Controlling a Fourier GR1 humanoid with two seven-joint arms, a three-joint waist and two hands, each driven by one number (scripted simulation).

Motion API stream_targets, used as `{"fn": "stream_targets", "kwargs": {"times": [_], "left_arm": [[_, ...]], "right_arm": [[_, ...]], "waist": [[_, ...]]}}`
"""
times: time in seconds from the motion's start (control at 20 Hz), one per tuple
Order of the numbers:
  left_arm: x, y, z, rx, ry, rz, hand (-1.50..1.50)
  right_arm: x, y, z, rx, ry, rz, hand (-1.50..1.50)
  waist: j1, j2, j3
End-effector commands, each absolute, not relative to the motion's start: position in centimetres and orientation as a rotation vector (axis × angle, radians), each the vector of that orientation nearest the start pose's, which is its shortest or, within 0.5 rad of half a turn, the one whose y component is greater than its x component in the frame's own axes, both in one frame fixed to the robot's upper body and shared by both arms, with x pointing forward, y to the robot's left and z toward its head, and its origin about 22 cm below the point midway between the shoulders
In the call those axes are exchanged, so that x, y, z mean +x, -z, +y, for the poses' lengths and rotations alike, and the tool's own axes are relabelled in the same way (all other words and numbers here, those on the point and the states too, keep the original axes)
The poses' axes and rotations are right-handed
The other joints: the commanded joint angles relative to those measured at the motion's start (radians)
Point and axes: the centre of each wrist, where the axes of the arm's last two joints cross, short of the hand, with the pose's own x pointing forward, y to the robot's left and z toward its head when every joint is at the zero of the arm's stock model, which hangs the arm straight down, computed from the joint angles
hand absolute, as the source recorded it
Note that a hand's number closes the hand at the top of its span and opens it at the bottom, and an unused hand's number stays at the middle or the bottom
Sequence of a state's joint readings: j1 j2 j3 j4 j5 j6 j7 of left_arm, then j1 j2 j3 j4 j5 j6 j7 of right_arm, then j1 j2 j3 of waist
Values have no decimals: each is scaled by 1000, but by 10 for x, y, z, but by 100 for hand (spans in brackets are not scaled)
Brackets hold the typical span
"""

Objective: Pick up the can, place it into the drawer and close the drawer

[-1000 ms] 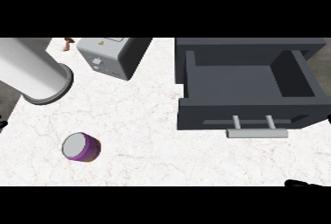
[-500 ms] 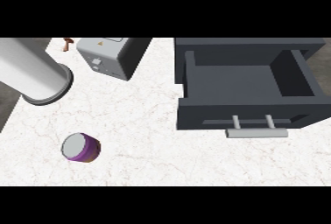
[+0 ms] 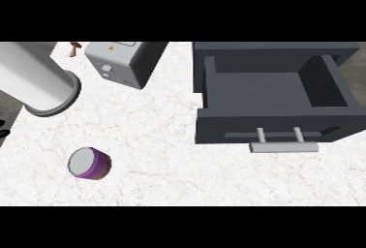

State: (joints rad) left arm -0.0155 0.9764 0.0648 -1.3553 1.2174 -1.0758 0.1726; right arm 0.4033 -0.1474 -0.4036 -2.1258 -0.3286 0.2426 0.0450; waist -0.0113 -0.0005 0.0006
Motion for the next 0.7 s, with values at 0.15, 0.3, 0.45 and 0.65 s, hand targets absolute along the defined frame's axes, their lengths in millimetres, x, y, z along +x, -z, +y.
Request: {"fn": "stream_targets", "kwargs": {"times": [0.15, 0.3, 0.45, 0.65], "left_arm": [[255, -114, 427, -837, 562, -1343, -150], [269, -109, 428, -810, 543, -1353, -150], [262, -78, 392, -784, 549, -1340, -150], [252, -65, 403, -780, 565, -1329, -150]], "right_arm": [[115, -82, -351, -172, 101, -1788, -150], [94, -103, -357, -198, 79, -1785, -150], [111, -94, -361, -199, 105, -1786, -150], [95, -92, -357, -183, 99, -1795, -150]], "waist": [[5, 0, 0], [-4, 1, -1], [8, 0, -1], [8, -1, -1]]}}
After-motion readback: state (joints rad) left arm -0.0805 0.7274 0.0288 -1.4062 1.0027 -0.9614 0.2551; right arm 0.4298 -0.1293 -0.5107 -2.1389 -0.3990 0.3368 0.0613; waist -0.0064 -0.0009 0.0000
